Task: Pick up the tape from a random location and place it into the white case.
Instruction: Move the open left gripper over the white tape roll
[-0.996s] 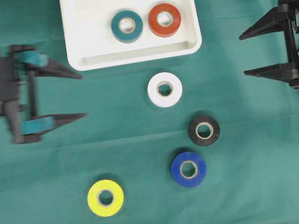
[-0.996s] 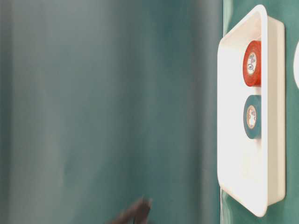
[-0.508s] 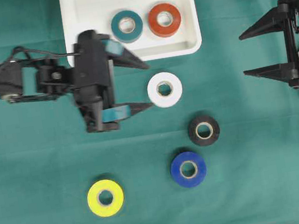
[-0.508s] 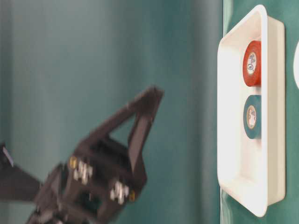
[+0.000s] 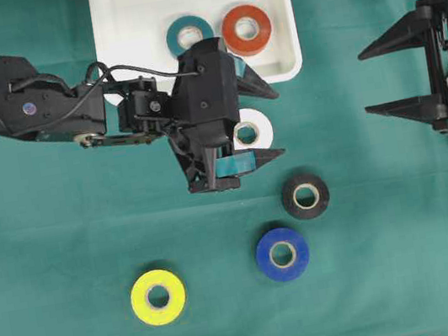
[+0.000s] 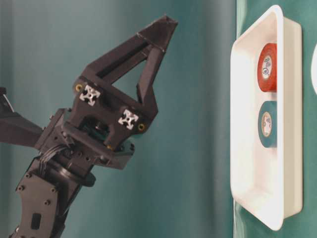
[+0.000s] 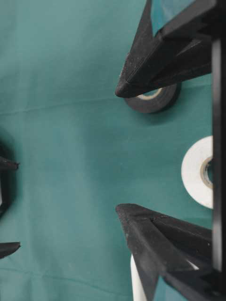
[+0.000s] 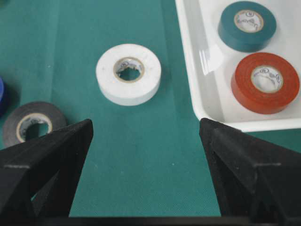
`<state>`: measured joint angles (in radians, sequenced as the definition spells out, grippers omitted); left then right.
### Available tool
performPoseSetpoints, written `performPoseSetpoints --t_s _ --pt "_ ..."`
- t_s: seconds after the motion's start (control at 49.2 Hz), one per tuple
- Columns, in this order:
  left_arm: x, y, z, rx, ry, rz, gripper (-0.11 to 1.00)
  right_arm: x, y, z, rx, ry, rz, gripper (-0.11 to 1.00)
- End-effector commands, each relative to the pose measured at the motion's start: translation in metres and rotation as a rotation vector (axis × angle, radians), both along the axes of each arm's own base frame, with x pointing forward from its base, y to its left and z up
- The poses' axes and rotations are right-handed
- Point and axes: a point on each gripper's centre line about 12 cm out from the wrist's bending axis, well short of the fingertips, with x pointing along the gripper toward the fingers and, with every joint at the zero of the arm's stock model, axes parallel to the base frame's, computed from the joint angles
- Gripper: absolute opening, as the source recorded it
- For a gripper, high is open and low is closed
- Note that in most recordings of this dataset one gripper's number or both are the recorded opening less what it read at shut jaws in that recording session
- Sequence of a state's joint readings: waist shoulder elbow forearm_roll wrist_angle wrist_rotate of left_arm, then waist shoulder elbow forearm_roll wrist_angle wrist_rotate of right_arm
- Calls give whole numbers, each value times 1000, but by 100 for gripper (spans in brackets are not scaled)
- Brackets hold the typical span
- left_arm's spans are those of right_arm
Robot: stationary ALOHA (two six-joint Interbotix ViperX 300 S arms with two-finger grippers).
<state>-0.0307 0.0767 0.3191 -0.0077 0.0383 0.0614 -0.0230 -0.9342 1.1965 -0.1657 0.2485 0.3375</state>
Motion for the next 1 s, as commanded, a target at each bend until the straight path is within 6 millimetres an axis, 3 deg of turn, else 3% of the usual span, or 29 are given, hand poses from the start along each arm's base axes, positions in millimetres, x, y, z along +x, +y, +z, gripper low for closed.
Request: performPoseSetpoints --t_s 0.0,0.244,0.569,0.976 --pt "2 4 17 -5 -40 9 97 4 0 5 -3 -11 0 86" --pt "3 4 12 -8 35 12 97 4 0 5 -4 -11 1 86" --pt "20 3 6 2 318 9 97 3 0 4 -3 -4 -1 84" --pt "35 6 19 13 572 12 97 3 0 4 -3 -1 -1 84"
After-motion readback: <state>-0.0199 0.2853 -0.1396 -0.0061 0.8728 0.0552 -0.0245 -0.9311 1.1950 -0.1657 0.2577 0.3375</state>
